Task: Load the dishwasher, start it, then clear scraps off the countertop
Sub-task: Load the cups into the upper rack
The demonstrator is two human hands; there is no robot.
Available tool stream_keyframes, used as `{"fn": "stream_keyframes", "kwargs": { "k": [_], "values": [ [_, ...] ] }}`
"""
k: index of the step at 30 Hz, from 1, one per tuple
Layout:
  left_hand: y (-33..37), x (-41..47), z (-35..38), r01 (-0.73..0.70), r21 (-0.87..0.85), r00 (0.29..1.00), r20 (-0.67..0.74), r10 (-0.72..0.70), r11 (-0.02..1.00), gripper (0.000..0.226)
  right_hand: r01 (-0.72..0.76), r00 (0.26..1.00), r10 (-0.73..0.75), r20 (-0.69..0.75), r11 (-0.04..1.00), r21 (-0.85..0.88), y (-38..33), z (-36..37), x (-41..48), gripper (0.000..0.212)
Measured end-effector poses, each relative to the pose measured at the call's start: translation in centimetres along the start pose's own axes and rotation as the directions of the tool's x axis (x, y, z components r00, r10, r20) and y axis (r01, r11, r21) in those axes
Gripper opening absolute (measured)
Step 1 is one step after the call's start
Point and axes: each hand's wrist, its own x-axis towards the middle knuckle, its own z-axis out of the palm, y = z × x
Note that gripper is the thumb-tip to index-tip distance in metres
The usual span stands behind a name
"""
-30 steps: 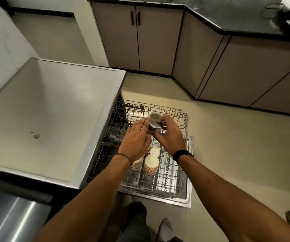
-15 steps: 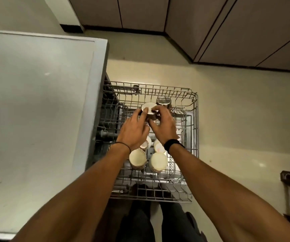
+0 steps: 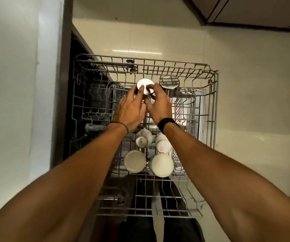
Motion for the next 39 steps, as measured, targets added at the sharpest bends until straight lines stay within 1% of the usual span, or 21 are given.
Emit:
{"fn": "stream_keyframes", "kwargs": {
  "k": [5,9,13,16,19,22,28,30,33,36,39],
  "values": [
    [-0.7,2.1,0.3,0.013,-0.038,1.0,0.007,-0.013,0.999,0.058,-0.013,0.999,0.017,0.052,0.997,-0.074,0.2,0.5,2.1,0.049],
    [-1.5,2.7,0.7,0.029,-0.042,0.996,0.084,-0.026,0.999,0.059,0.027,0.992,-0.014,0.122,0.993,-0.111,0.6,1.1,2.6,0.051],
    [-1.5,2.8,0.6,0.082,-0.063,0.983,0.169,-0.07,0.995,0.061,0.013,0.984,0.015,0.175,0.988,-0.156,0.7,1.1,2.6,0.062],
    [-1.4,2.5,0.0,0.098,-0.071,0.976,0.202,-0.082,0.993,0.061,0.019,0.976,0.019,0.217,0.984,-0.175,-0.1,0.7,2.2,0.067],
    [-0.7,1.6,-0.8,0.095,-0.084,0.978,0.191,-0.077,0.992,0.061,0.032,0.974,0.006,0.225,0.986,-0.167,-0.7,-0.3,1.3,0.068],
    [0.7,0.5,-1.5,0.112,-0.107,0.983,0.158,-0.094,0.988,0.059,0.012,0.975,0.03,0.222,0.983,-0.184,-1.6,-2.3,-0.1,0.066],
    [5.5,-2.3,-3.1,0.192,-0.284,0.981,0.091,-0.173,0.939,0.057,-0.006,0.978,0.037,0.207,0.989,-0.149,-2.5,-7.1,-2.8,0.058],
    [7.9,-4.4,-3.0,0.225,-0.371,0.974,0.062,-0.218,0.901,0.055,0.006,0.976,0.026,0.217,0.989,-0.145,-2.5,-9.9,-4.5,0.053],
    [10.8,-5.9,-2.1,0.25,-0.476,0.964,0.045,-0.261,0.843,0.053,-0.022,0.98,0.036,0.194,0.997,-0.073,-2.0,-12.7,-5.5,0.045],
    [16.2,-8.0,-0.9,0.26,-0.567,0.954,0.024,-0.3,0.782,0.052,-0.008,0.974,0.018,0.225,0.999,-0.045,0.0,-16.9,-6.4,0.043],
    [20.8,-9.0,0.7,0.284,-0.639,0.927,-0.007,-0.375,0.715,0.051,-0.012,0.964,0.015,0.265,1.0,-0.015,2.6,-20.5,-6.4,0.042]
  ]
}}
